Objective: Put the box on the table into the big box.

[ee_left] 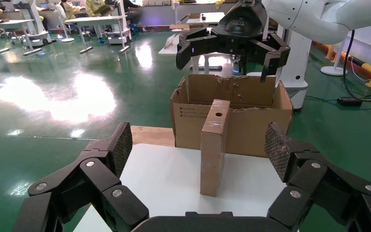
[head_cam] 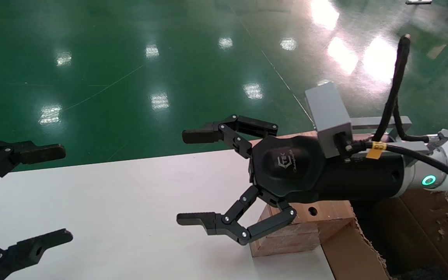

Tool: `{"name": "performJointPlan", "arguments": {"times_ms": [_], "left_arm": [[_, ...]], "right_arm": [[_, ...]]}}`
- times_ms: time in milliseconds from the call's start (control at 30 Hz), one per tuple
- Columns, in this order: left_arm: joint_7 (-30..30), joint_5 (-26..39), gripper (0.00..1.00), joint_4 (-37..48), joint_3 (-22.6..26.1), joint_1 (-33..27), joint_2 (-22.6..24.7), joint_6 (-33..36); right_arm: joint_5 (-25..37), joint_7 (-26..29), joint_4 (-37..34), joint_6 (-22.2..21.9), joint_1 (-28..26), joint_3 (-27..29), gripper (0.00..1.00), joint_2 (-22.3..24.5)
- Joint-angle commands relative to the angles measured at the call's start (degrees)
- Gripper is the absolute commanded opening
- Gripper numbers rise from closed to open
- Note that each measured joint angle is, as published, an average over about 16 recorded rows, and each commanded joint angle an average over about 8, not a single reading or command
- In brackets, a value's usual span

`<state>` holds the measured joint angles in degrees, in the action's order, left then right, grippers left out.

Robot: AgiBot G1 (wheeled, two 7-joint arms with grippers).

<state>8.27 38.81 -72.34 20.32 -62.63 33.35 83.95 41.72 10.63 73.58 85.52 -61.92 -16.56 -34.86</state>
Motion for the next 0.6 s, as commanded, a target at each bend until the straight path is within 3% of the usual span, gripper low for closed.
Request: {"name": "performJointPlan", "arguments": {"times_ms": [33, 600], "left_arm": [[0.0, 0.0, 1.0, 0.0, 0.0, 0.0, 0.0, 0.0], [0.0, 0.0, 1.0, 0.0, 0.0, 0.0, 0.0, 0.0]], "right_arm": [[0.0, 0.0, 0.0, 0.0, 0.0, 0.0, 1.0, 0.0], [1.4, -0.1, -0.4, 0.5, -0.1, -0.2, 1.0, 1.2]]}}
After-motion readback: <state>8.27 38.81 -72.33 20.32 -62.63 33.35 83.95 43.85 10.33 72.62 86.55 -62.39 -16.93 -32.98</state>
